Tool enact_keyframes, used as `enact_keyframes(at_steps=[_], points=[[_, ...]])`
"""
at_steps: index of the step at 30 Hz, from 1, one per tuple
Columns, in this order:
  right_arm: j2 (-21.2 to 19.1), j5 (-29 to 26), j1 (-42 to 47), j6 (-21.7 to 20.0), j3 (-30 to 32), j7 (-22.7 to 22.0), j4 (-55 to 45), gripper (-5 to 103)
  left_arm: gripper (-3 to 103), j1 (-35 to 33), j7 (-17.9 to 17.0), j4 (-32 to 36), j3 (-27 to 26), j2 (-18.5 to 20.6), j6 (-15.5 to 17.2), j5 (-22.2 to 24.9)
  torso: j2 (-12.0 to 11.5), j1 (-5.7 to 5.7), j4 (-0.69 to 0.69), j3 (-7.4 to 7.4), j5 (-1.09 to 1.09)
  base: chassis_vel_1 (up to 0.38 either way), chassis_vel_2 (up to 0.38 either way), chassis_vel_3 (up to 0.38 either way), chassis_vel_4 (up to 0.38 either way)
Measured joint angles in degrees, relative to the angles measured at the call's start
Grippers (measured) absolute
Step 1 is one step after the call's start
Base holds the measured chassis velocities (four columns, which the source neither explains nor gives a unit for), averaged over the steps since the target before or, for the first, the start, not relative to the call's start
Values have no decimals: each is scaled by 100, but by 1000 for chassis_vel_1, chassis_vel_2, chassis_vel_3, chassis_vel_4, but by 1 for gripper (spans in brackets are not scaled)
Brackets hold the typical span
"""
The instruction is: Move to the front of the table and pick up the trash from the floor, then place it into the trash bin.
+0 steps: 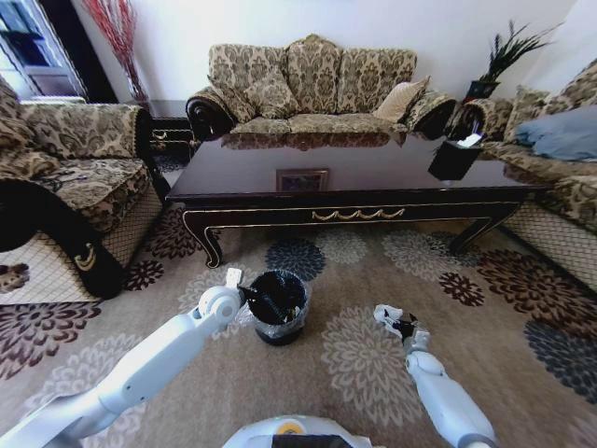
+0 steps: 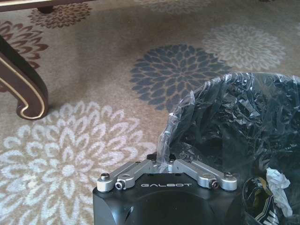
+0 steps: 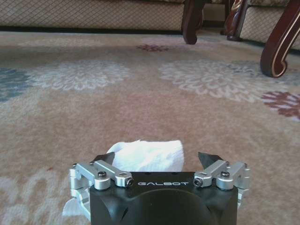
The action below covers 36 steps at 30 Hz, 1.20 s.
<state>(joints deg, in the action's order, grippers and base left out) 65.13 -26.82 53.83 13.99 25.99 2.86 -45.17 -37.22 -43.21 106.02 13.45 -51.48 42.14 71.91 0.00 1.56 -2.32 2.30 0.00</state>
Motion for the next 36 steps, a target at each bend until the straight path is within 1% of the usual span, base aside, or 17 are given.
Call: enact_keyframes(at_steps=[1,4,6,7,8,10,11,14,15,16,18,19,22,25,27,35,36], points=[[20,0,-30,0,-9,29,58,97,2,21,-24,7,32,-14,0,27,0,0,0,0,0,0,0,0,0],[55,-61,-69,-16,-15,131,139,82,2,66,-75,47,134,-35,0,97,0,0,0,0,1,0,0,0,0],[55,-68,-68,-17,-16,139,139,82,2,73,-82,61,161,-34,0,107,0,0,0,0,0,0,0,0,0],[55,-72,-62,-17,-18,150,140,71,2,84,-87,79,210,-33,0,117,0,0,0,0,0,0,0,0,0],[55,-75,-59,-18,-18,154,151,71,2,89,-96,80,236,-34,0,120,0,0,0,0,0,0,0,0,0],[55,-107,-58,-18,-14,175,185,60,2,98,-181,74,264,-64,0,122,0,0,0,0,1,0,0,0,0],[55,-107,-58,-18,-14,175,185,60,2,98,-181,74,264,-64,0,122,0,0,0,0,1,0,0,0,0],[30,-148,-58,2,-5,220,230,44,2,100,-234,54,294,-114,0,175,0,0,0,0,1,0,0,0,0],[30,-148,-58,2,-5,220,230,44,2,100,-234,54,294,-114,0,175,0,0,0,0,1,0,0,0,0],[12,-165,-51,9,0,222,217,38,2,101,-238,50,307,-120,0,187,0,0,0,0,0,0,0,0,0],[-56,-228,17,19,22,222,82,32,2,119,-251,25,353,-141,0,197,0,0,1,0,2,0,0,0,0],[-56,-228,17,19,22,222,82,32,2,119,-251,25,353,-141,0,197,0,0,1,0,2,0,0,0,0],[-224,-470,273,66,80,318,-382,16,2,180,-262,-73,459,-249,0,168,0,0,0,0,0,0,0,0,0],[-309,-559,450,130,127,363,-620,11,2,201,-270,-137,516,-316,-1,138,0,0,-1,0,1,0,0,0,0],[-406,-642,665,203,201,393,-865,2,2,230,-279,-188,592,-388,0,128,0,0,1,0,1,0,0,0,0],[-660,-928,1332,302,437,506,-1637,0,2,398,-320,-413,791,-656,0,129,0,0,-1,0,1,0,0,0,0],[-704,-977,1506,307,509,509,-1928,0,2,444,-333,-477,836,-723,-1,135,0,0,-1,0,2,0,0,0,0]])
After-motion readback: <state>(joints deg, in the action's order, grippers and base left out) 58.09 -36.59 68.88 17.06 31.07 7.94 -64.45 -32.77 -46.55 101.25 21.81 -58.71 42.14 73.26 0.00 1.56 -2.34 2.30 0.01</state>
